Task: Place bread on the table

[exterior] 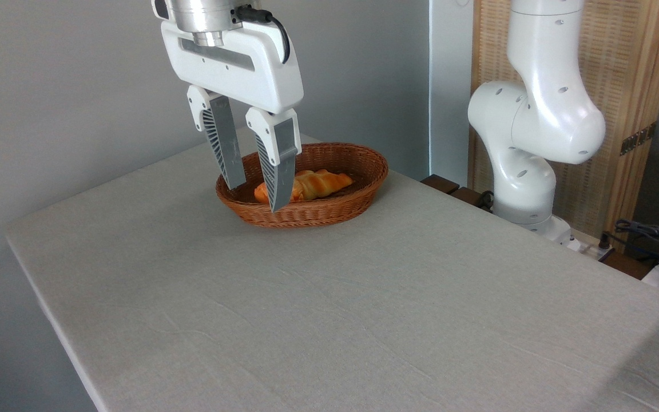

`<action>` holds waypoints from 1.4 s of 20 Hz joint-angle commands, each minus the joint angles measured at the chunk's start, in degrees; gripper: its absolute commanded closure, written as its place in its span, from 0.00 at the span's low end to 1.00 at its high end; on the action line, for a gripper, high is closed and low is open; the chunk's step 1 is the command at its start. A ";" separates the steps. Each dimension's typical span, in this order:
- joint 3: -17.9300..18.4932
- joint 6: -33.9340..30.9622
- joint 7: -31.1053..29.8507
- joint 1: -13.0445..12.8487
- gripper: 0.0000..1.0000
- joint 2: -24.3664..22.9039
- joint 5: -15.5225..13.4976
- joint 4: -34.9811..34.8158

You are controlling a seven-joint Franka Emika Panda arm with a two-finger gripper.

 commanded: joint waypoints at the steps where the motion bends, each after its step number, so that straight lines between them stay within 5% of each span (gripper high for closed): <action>1: -0.48 0.72 -0.63 1.43 0.00 -1.21 -1.38 -0.93; 19: -2.76 1.77 -0.81 -0.68 0.00 -2.44 -1.99 -3.82; 28: -6.44 8.61 -0.63 -9.11 0.00 -6.66 -12.09 -17.08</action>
